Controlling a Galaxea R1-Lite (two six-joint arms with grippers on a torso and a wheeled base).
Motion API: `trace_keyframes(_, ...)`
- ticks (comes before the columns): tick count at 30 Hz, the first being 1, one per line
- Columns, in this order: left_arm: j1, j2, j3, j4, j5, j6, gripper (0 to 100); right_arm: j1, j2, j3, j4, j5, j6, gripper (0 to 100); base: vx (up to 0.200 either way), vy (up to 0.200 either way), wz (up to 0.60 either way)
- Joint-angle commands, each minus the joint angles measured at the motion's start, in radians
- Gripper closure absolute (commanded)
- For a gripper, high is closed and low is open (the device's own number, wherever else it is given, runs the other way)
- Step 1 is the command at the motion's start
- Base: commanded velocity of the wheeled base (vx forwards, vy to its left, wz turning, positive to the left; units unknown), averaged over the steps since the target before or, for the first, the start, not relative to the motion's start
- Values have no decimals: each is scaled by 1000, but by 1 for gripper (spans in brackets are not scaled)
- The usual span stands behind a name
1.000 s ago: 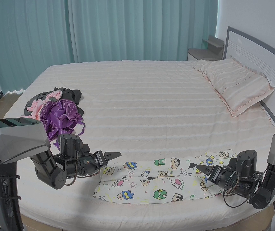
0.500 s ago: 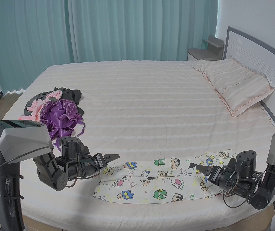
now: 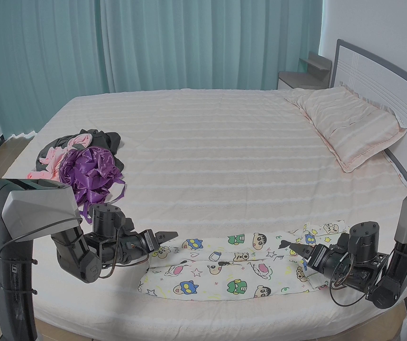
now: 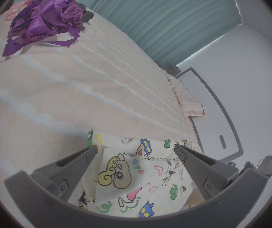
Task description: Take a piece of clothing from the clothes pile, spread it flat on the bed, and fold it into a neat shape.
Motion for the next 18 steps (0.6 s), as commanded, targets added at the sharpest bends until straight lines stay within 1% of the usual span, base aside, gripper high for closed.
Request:
trace_keyframes(1, -2, 18, -5, 0, 2, 9, 0, 0, 2, -1, -1, 0, -1, 0, 0, 0, 0)
trace_keyframes(10, -3, 18, -5, 0, 2, 9, 0, -1, 19, -1, -11, 0, 1, 0, 0, 0, 0)
trace_keyframes(11, -3, 18, -5, 0, 2, 9, 100, -1, 19, -1, -15, 0, 1, 0, 0, 0, 0)
trace_keyframes(18, -5, 12, 18, -2, 4, 11, 100, -4, 23, 2, -22, 0, 2, 0, 0, 0, 0)
